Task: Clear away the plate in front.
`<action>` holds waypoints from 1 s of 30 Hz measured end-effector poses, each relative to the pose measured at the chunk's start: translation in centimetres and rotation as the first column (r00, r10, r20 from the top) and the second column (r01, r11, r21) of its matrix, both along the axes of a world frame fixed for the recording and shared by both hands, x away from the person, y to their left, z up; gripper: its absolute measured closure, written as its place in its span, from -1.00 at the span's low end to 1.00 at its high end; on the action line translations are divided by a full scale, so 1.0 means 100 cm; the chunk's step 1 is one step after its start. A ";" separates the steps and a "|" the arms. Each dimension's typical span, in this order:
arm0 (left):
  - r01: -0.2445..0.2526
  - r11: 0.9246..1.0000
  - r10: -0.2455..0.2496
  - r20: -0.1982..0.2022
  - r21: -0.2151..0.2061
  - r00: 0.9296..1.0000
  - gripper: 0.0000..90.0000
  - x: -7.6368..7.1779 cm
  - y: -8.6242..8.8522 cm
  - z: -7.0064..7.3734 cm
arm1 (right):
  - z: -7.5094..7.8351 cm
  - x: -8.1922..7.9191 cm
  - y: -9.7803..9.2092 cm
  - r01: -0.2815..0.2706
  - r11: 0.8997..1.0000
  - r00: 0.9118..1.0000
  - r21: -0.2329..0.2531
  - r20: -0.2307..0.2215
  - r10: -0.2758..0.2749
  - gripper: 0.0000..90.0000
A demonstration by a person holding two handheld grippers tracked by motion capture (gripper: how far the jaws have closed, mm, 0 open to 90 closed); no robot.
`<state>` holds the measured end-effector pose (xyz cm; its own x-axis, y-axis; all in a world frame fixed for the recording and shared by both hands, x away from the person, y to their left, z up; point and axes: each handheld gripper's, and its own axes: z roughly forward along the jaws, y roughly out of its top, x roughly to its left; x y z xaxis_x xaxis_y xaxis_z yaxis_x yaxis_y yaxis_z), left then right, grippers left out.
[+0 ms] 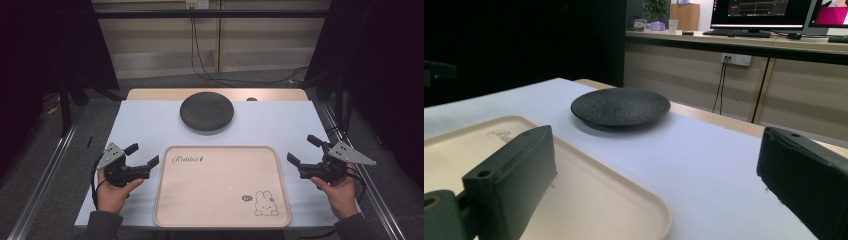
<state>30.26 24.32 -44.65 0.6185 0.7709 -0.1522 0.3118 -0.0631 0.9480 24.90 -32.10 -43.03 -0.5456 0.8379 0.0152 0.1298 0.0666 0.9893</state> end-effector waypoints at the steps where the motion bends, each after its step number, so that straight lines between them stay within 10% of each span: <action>1: 0.003 1.000 -0.003 -0.002 0.008 1.000 -0.84 0.001 -0.001 -0.001 | -0.001 0.000 0.000 -0.014 1.000 1.000 0.001 -0.008 0.014 -0.95; 30: -0.050 0.997 0.040 -0.141 -0.066 0.989 -0.82 0.058 -0.021 0.002 | -0.010 -0.006 0.003 -0.046 0.997 0.996 -0.058 -0.085 0.041 -1.00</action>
<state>36.08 22.18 -44.49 0.5521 0.7821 -0.2889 0.4427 0.0186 0.8965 24.29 -31.83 -44.05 -0.5802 0.8144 0.0126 0.2072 0.1326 0.9693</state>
